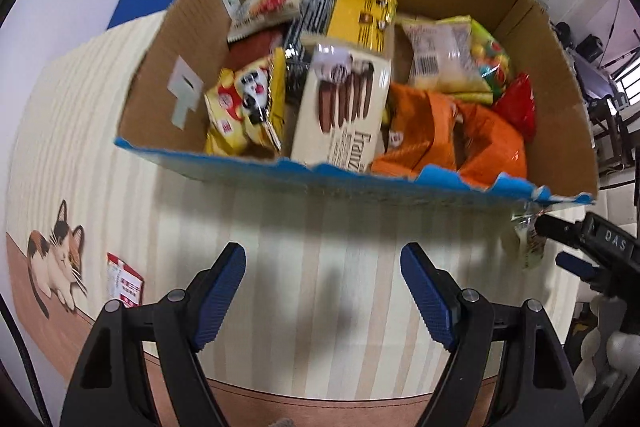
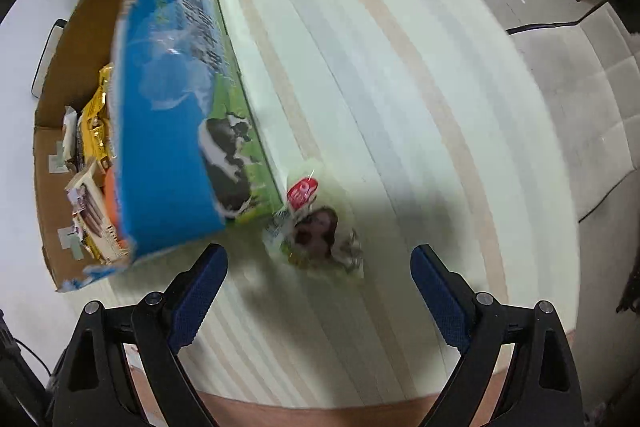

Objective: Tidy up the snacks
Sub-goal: 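Grasp the red-white spicy strip packet with the left tool while the right tool grasps the clear candy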

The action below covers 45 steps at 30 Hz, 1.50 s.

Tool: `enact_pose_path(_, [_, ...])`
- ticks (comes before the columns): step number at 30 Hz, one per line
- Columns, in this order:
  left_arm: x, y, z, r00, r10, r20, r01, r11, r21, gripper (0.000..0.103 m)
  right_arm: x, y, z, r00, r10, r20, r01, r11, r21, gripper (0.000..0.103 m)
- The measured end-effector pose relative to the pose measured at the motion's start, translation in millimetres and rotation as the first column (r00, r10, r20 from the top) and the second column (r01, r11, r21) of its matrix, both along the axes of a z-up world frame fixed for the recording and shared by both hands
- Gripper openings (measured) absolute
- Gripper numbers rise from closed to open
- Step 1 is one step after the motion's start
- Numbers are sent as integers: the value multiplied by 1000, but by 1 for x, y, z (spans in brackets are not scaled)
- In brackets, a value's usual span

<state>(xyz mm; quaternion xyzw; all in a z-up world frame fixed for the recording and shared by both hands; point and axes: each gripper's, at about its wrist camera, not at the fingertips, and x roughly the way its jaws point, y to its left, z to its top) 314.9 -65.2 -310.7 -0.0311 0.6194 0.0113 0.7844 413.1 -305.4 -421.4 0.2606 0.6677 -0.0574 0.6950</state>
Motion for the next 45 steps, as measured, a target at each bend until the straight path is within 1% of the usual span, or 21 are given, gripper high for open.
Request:
enact_pose_path(2, [-2,-1,-5,1000,-2,-7,2,1000,7,79,3,1,-7,1000,17,1,-17,1000,0,89])
enact_pose_path(3, [-2,-1,-6,1000,-2,-11,2,1000,9,79,4,2,-11,1000,25,2,-25,1000,1,76])
enact_pose_path(4, [-3,-2,-8,1000,-1,-16,1,1000,13,79,5,3,-15,1000,30,5,-30,1000,7,59])
enact_pose_path(6, [-4,0,-11,1000,2,-21,-1,1000,22,79,6,5,-19,999,37,10,-37,999,2,46])
enact_pose_path(7, [-5,1,-12,1000,5,-22,-4,1000,26,79,7,6,-18,999,39,21,-39,999,-3,44])
enact_pose_path(11, [-13,8,-17,999,17,-31,-15,999,39,79,2,16,-13,997,76,25,-75,996,-52,44])
enact_pose_path(15, [-31,28,-22,997,42,-58,-39,997,61,79,-11,36,-6,993,119,24,-118,992,-54,44])
enact_pose_path(20, [-55,79,-30,990,82,-113,-70,991,111,79,-35,80,-4,986,169,6,-169,986,-3,44])
enact_pose_path(22, [-64,109,-34,985,107,-136,-87,986,144,79,-42,104,-8,981,193,-5,-193,980,43,44])
enact_pose_path(24, [-70,136,-39,978,132,-163,-105,981,160,79,-49,129,-10,975,220,-12,-220,974,52,44])
enact_pose_path(26, [-78,168,-48,965,150,-214,-118,981,154,79,-48,152,-18,967,251,-29,-249,967,58,44])
enact_pose_path(29, [-80,199,-61,949,164,-269,-128,981,147,79,-49,179,-28,962,267,-59,-262,961,83,44])
enact_pose_path(31, [-84,217,-72,936,165,-311,-128,982,137,79,-63,190,-28,960,273,-58,-269,960,78,44])
enact_pose_path(33, [-86,225,-82,931,156,-331,-121,985,123,79,-65,195,-29,957,282,-61,-276,957,90,44])
enact_pose_path(35, [-85,233,-97,915,148,-376,-120,988,96,79,-65,209,-30,952,299,-66,-292,952,92,43])
enact_pose_path(36, [-85,237,-102,911,144,-387,-122,989,81,82,-63,216,-30,947,313,-68,-307,948,87,44])
enact_pose_path(37, [-83,241,-102,919,143,-369,-126,990,70,82,-60,222,-30,945,321,-69,-316,945,81,44])
enact_pose_path(40, [-77,243,-103,932,95,-351,-81,995,53,82,-66,227,-27,938,340,-69,-335,939,74,43])
enact_pose_path(41, [-76,243,-104,935,84,-343,-70,996,54,81,-67,226,-27,938,339,-71,-334,940,74,44])
enact_pose_path(43, [-75,239,-102,944,62,-323,-52,998,42,74,-69,231,-29,938,337,-78,-332,940,76,43])
enact_pose_path(45, [-66,228,-97,946,54,-320,-48,998,28,57,-72,230,-30,939,334,-83,-328,942,77,43])
